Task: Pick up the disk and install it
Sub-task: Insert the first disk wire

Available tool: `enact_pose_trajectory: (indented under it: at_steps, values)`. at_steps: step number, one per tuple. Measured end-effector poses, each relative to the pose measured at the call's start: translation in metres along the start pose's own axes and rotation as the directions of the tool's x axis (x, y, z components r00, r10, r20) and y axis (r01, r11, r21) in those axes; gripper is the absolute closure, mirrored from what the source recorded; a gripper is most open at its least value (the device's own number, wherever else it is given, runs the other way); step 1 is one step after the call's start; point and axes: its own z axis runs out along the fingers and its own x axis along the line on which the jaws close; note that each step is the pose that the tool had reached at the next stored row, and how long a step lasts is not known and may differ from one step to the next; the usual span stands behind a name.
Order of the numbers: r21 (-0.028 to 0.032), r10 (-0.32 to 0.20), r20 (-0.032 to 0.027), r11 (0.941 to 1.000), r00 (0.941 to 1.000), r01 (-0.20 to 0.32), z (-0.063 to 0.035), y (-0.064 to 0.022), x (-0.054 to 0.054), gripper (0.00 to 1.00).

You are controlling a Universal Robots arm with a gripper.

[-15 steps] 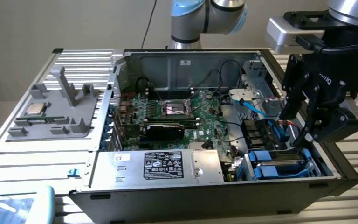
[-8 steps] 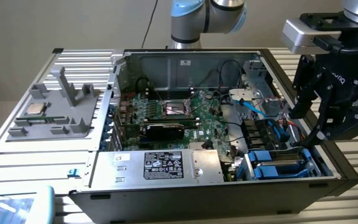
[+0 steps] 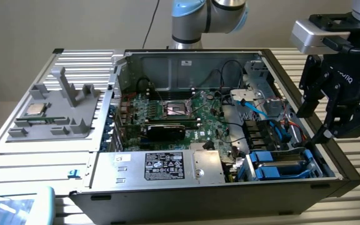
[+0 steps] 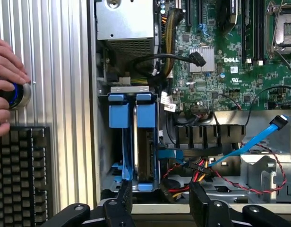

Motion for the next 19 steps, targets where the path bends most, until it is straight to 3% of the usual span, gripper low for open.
enact_pose_trajectory:
  at_steps: [4,10,14,19]
  values:
    - [0.0000,0.000,-0.0004,1.0000,1.0000,0.000,0.0000,-0.0003,-0.003,0.40]
    - [0.0000,0.000,-0.0002,1.0000,1.0000,0.000,0.0038,-0.0013,-0.026,0.40]
    - [-0.0003,0.020,-0.0007,0.9998,0.9998,-0.020,0.0092,-0.0015,-0.027,0.40]
    - [0.0046,0.072,-0.0007,0.9974,0.9974,-0.072,0.0123,-0.0015,-0.028,0.40]
